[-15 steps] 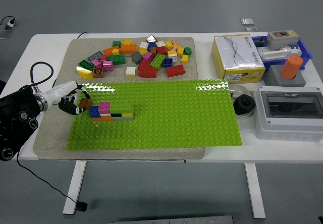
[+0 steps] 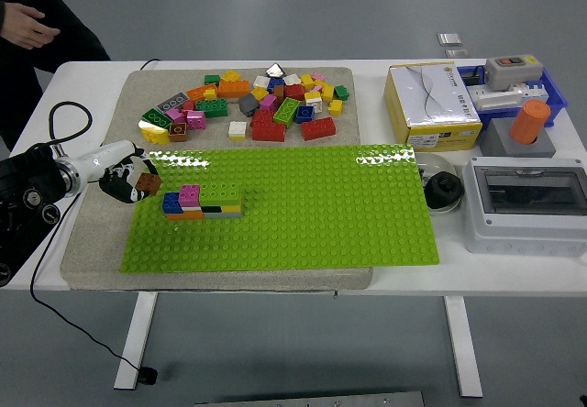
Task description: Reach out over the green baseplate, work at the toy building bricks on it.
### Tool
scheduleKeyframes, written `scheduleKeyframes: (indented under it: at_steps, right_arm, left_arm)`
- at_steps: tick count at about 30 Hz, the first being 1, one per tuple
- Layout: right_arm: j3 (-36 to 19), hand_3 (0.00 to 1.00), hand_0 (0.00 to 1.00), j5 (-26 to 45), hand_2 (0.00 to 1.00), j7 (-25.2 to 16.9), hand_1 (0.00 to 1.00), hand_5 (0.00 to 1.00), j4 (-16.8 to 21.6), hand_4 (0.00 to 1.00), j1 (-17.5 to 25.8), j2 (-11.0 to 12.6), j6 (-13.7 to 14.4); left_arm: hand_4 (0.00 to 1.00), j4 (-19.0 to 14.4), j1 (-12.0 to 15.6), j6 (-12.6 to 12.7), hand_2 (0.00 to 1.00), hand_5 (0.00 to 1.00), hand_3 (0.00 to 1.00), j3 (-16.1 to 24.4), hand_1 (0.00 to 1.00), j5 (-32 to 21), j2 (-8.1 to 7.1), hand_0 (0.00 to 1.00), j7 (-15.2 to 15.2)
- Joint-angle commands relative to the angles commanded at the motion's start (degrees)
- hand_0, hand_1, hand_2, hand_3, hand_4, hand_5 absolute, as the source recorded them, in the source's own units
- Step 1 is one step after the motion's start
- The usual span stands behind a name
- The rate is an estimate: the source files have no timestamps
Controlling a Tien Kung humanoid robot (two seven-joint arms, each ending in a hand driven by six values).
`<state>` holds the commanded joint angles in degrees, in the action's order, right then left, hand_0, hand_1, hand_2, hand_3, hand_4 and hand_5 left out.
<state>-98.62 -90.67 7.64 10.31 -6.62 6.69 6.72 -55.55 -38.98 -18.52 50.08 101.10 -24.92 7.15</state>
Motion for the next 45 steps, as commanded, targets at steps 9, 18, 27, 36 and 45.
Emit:
scheduleKeyframes:
  at_steps: [9, 18, 27, 36, 45]
  right_arm:
    - [-1.5, 0.707, 0.62, -1.3, 0.556, -0.1, 0.387, 0.858, 0.0, 0.691, 0.6, 0.1, 0.1]
    - [-2.3, 0.706, 0.62, -2.2, 0.547, 0.0, 0.381, 0.862, 0.0, 0.691, 1.0, 0.0, -0.2]
    - [-2.8, 0.707, 0.62, -3.2, 0.548, -0.3, 0.382, 0.861, 0.0, 0.691, 1.6, -0.1, -0.3]
    - [-3.2, 0.707, 0.623, -3.7, 0.534, -0.8, 0.38, 0.859, 0.0, 0.69, 2.0, 0.0, -0.2]
    - [-3.8, 0.706, 0.627, -4.7, 0.532, -1.0, 0.38, 0.861, 0.0, 0.689, 2.2, 0.0, -0.2]
  left_arm:
    - [0.665, -10.6, 3.6, -5.2, 0.076, 0.002, 0.509, 5.7, 0.002, -1.0, -2.17, 0.161, 8.2]
    - [0.657, -17.7, 5.9, -7.0, 0.075, 0.002, 0.502, 9.0, 0.002, -0.3, -0.76, 0.159, 15.4]
    - [0.655, -15.7, 6.5, -9.5, 0.077, 0.002, 0.496, 12.4, 0.002, 1.2, 3.3, 0.159, 19.8]
    - [0.646, -17.0, 9.5, -11.7, 0.076, 0.002, 0.473, 20.5, 0.002, 3.8, 8.07, 0.154, 23.8]
    - [0.646, -20.4, 11.5, -11.5, 0.076, 0.002, 0.472, 23.0, 0.002, 6.4, 11.02, 0.153, 25.9]
